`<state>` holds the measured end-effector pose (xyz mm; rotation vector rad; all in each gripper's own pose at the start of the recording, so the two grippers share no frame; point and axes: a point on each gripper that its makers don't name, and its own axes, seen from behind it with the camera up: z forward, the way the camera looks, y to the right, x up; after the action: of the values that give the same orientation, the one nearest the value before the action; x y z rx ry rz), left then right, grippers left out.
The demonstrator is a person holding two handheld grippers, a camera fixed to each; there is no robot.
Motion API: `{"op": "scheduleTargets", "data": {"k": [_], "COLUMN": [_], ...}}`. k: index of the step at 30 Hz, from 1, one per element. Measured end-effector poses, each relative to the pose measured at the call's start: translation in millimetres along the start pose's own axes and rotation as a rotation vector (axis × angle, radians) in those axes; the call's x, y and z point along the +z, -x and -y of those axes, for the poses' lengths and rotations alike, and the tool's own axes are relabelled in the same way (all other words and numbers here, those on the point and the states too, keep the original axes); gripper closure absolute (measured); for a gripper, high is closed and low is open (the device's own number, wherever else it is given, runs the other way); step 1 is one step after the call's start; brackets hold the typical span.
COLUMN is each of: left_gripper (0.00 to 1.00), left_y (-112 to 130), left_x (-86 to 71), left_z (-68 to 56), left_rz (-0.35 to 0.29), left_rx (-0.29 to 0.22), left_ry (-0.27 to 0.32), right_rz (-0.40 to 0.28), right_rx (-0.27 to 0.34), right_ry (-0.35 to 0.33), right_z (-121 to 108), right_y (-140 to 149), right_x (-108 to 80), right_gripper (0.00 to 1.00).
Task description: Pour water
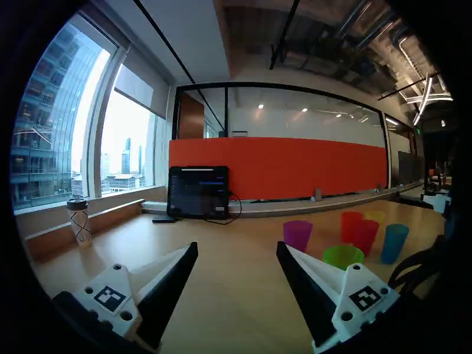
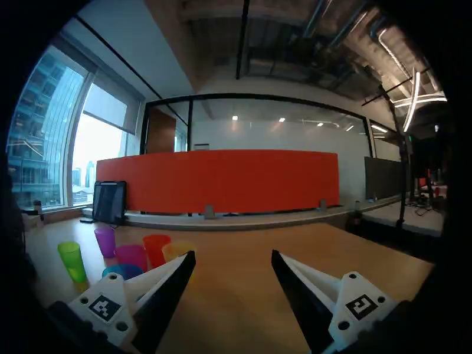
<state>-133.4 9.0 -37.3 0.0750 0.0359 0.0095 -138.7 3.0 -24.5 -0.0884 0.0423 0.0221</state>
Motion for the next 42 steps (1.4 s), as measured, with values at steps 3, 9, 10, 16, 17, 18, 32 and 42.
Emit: {"op": "scheduleTargets", "data": {"k": [3, 9, 10, 16, 17, 18, 32, 42], "left_gripper": [0.01, 0.01, 0.01, 0.01, 0.01, 0.01, 0.01, 0.01], "left_y": [0.0, 0.0, -0.1, -0.3, -0.4, -0.4, -0.2, -0.3], "left_x": [-0.2, -0.2, -0.3, 0.1, 0.3, 0.4, 0.6, 0.7], "left_z": [-0.4, -0.4, -0.3, 0.0, 0.0, 0.1, -0.1, -0.4], "left_rz": [0.0, 0.0, 0.0, 0.0, 0.0, 0.0, 0.0, 0.0], "left_rx": [0.0, 0.0, 0.0, 0.0, 0.0, 0.0, 0.0, 0.0], "left_ry": [0.0, 0.0, 0.0, 0.0, 0.0, 0.0, 0.0, 0.0], "right_rz": [0.011, 0.01, 0.01, 0.012, 0.013, 0.013, 0.013, 0.013], "right_rx": [-0.009, -0.013, -0.013, -0.013, -0.013, -0.013, -0.013, -0.013], "right_ry": [-0.004, -0.008, -0.008, -0.008, -0.008, -0.008, -0.008, -0.008], "right_z": [2.0, 4.1, 4.1, 4.1, 4.1, 4.1, 4.5, 4.4], "right_y": [0.6, -0.3, -0.3, 0.1, 0.2, 0.2, 0.4, -0.2], "right_x": [-0.5, -2.0, -1.7, -0.7, -0.6, -0.5, -0.8, -0.8], "right_gripper": [0.0, 0.0, 0.0, 0.0, 0.0, 0.0, 0.0, 0.0]}}
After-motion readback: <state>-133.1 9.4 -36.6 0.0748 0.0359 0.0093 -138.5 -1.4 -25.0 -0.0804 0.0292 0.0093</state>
